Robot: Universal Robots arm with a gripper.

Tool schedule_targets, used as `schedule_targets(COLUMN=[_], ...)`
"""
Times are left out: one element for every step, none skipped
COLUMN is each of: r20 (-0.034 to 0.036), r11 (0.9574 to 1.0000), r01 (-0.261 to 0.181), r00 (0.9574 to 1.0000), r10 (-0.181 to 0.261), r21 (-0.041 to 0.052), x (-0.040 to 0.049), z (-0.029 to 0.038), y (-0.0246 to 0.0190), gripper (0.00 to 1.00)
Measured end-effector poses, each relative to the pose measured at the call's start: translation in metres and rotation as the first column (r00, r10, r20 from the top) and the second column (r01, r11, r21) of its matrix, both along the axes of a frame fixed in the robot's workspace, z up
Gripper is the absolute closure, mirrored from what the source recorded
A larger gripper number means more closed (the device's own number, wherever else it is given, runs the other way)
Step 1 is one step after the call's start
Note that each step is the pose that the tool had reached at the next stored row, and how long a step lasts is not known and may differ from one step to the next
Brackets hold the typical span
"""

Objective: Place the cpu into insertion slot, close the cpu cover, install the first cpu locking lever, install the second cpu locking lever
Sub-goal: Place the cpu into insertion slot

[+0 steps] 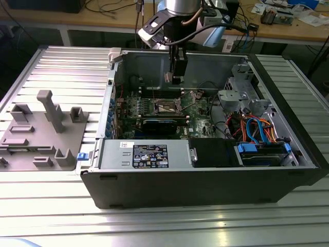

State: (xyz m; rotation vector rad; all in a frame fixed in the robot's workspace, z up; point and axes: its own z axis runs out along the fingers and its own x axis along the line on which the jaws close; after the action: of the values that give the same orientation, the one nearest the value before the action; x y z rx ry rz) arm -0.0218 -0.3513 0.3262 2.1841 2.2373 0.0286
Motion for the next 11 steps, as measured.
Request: schedule_targets(r20=[0.0002, 0.0004, 0.0005, 0.0008, 0.0008, 0.0007, 0.0008, 0.0008, 0.0008, 0.0008, 0.0008], r11=[1.0, 1.0, 1.0, 1.0, 1.0, 1.0, 1.0, 1.0, 1.0, 1.0, 1.0], r01=[0.0, 0.0, 0.0, 0.0, 0.0, 0.0, 0.0, 0.0, 0.0, 0.0, 0.0], r00=[1.0, 1.0, 1.0, 1.0, 1.0, 1.0, 1.0, 1.0, 1.0, 1.0, 1.0], r10=[0.0, 0.0, 0.0, 0.0, 0.0, 0.0, 0.0, 0.0, 0.0, 0.0, 0.0], r21=[0.0001, 0.0002, 0.0002, 0.0002, 0.0003, 0.0002, 0.0002, 0.0003, 0.0002, 0.0002, 0.0002], x=[0.0, 0.0, 0.0, 0.0, 0.0, 0.0, 0.0, 0.0, 0.0, 0.0, 0.0], z=[-0.0002, -0.0005, -0.0006, -0.001, -0.0012, -0.0012, -0.0012, -0.0012, -0.0012, -0.0012, -0.0012], y=[0.0, 0.0, 0.0, 0.0, 0.0, 0.0, 0.0, 0.0, 0.0, 0.0, 0.0], gripper=[0.46, 0.46, 0.46, 0.46, 0.46, 0.46, 0.46, 0.46, 0.46, 0.46, 0.46])
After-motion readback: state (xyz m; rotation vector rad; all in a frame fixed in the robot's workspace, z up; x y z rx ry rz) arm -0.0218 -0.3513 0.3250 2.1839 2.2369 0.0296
